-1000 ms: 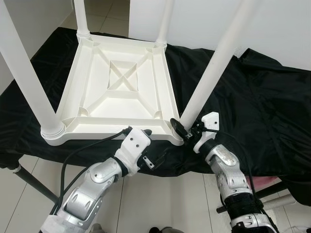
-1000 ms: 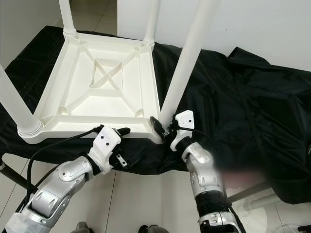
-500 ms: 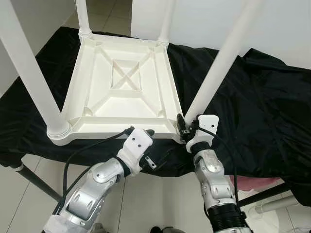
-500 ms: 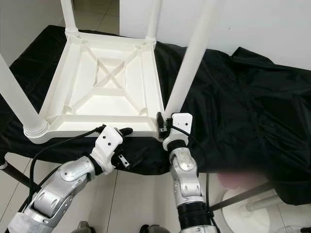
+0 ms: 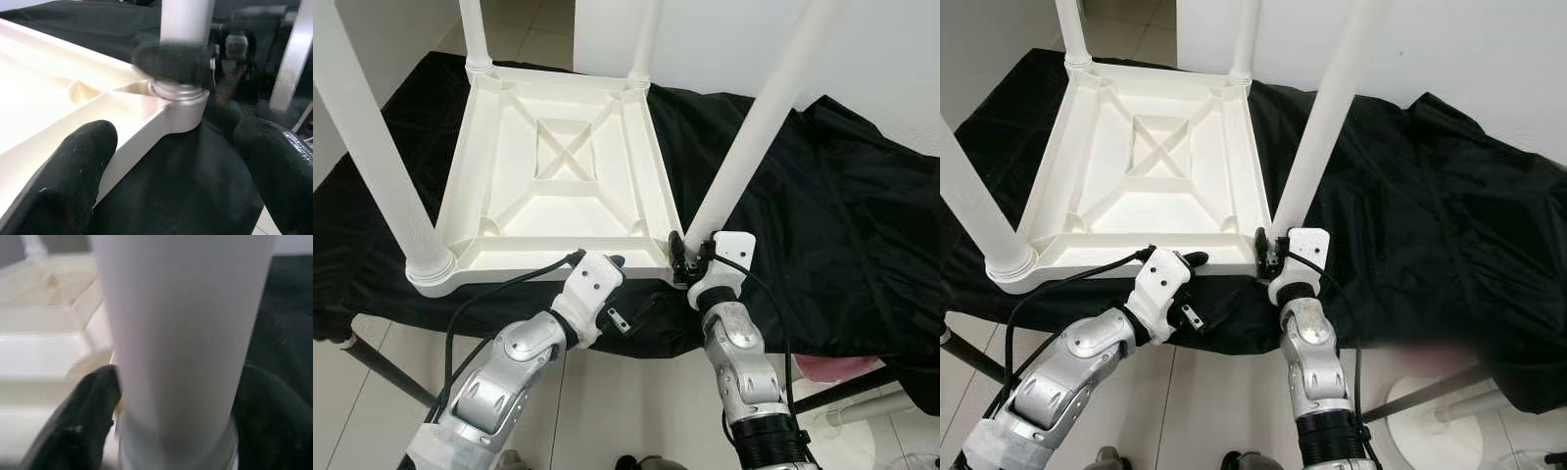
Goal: Building children table
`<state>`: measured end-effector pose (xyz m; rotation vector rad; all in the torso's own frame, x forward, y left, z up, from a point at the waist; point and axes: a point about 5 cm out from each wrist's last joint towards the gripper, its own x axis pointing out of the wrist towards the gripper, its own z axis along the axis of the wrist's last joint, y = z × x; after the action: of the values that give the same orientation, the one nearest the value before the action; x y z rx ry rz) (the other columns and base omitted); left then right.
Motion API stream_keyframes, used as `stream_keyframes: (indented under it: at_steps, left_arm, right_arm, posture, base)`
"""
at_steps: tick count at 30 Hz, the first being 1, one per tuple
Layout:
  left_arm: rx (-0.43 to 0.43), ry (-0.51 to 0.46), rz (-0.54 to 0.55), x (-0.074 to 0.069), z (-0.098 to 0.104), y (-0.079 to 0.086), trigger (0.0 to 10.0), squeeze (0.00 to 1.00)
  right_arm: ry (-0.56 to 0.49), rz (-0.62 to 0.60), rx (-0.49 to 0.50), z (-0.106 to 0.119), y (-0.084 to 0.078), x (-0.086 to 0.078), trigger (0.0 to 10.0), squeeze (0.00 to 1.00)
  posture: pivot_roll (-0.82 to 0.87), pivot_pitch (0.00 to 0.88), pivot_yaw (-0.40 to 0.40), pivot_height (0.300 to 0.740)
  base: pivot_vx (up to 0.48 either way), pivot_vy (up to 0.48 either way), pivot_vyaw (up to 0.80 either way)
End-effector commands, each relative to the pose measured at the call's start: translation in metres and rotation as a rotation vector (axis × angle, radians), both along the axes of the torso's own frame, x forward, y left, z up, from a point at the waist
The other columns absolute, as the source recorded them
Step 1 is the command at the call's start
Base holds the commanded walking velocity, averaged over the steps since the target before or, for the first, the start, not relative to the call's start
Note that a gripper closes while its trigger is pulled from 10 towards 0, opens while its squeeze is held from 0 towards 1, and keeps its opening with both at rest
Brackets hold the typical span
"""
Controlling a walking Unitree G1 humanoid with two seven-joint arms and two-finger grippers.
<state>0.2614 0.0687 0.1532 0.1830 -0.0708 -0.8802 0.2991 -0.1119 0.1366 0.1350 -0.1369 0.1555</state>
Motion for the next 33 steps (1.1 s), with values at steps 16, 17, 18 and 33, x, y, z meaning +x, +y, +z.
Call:
stream_keyframes:
  at_steps: [16, 17, 18, 33]
  left_arm:
    - [-0.025, 0.039, -0.113, -0.006, -0.001, -0.008, 10.0, 0.0]
    - [-0.025, 0.039, -0.113, -0.006, -0.001, -0.008, 10.0, 0.0]
    - [-0.022, 0.042, -0.127, -0.008, -0.001, -0.008, 10.0, 0.0]
    - [-0.018, 0.07, -0.228, -0.016, -0.002, -0.011, 10.0, 0.0]
  right_arm:
    - [-0.072, 0.376, -0.159, 0.003, -0.039, 0.007, 10.0, 0.0]
    - [-0.072, 0.376, -0.159, 0.003, -0.039, 0.007, 10.0, 0.0]
    - [-0.072, 0.404, -0.174, 0.004, -0.041, 0.01, 10.0, 0.0]
    - [-0.038, 0.614, -0.261, 0.006, -0.027, 0.036, 10.0, 0.0]
  posture:
    - [0.03, 0.098, -0.102, 0.74]
    - [0.03, 0.098, -0.102, 0.74]
    - [0.03, 0.096, -0.102, 0.74]
    - [0.06, 0.044, -0.112, 0.74]
  base:
    - [0.0, 0.0, 0.0]
    - [0.0, 0.0, 0.0]
    - [0.0, 0.0, 0.0]
    - [0.0, 0.0, 0.0]
